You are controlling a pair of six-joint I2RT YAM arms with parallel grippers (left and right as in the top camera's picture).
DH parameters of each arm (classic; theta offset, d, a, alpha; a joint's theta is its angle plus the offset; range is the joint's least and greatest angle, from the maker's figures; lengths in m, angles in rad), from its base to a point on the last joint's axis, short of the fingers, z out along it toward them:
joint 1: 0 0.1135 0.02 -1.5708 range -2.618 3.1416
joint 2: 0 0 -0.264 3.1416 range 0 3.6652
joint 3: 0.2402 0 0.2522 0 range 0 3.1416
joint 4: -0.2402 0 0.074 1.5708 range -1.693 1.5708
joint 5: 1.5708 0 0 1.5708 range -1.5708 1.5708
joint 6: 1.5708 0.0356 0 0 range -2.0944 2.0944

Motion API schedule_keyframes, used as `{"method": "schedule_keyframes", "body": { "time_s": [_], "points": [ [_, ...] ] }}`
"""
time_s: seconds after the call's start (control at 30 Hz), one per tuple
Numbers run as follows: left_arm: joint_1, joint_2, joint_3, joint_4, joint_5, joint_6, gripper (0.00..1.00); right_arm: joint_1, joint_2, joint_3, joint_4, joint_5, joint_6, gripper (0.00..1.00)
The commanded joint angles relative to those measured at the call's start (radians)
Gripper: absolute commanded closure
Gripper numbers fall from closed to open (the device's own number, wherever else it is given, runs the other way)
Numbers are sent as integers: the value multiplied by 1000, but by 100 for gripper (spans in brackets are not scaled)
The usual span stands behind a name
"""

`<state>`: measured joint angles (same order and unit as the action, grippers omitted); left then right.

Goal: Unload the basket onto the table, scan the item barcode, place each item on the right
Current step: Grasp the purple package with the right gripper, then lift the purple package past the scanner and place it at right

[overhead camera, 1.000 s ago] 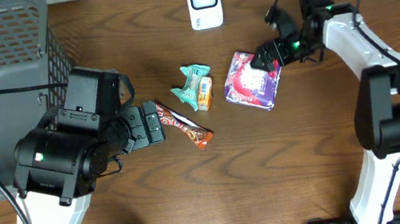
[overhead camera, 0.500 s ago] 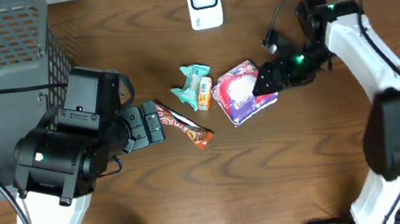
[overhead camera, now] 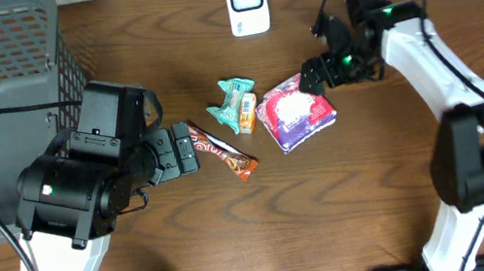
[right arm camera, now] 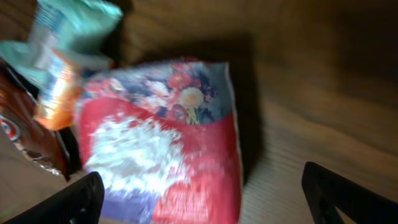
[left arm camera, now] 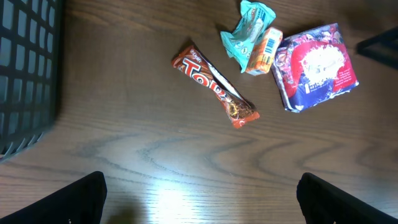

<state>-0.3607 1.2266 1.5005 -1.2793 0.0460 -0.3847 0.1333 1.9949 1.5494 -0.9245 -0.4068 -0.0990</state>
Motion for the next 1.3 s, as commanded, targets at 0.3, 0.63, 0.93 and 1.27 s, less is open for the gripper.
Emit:
{"method": "schedule_keyframes", "body": {
  "time_s": [0.3, 0.63, 0.93, 1.27],
  "points": [
    [2, -3, 9, -3, -9, 10, 2, 21, 216, -1, -13, -222, -8, 69],
    [2, -3, 9, -3, -10, 10, 2, 5, 76, 152, 103, -198, 243, 99],
    [2, -3, 9, -3, -9, 10, 2, 42, 63, 170, 584, -69, 550, 99],
    [2, -3, 9, -3, -10, 10, 2, 154, 218, 170, 882, 169, 783, 99]
  ]
}}
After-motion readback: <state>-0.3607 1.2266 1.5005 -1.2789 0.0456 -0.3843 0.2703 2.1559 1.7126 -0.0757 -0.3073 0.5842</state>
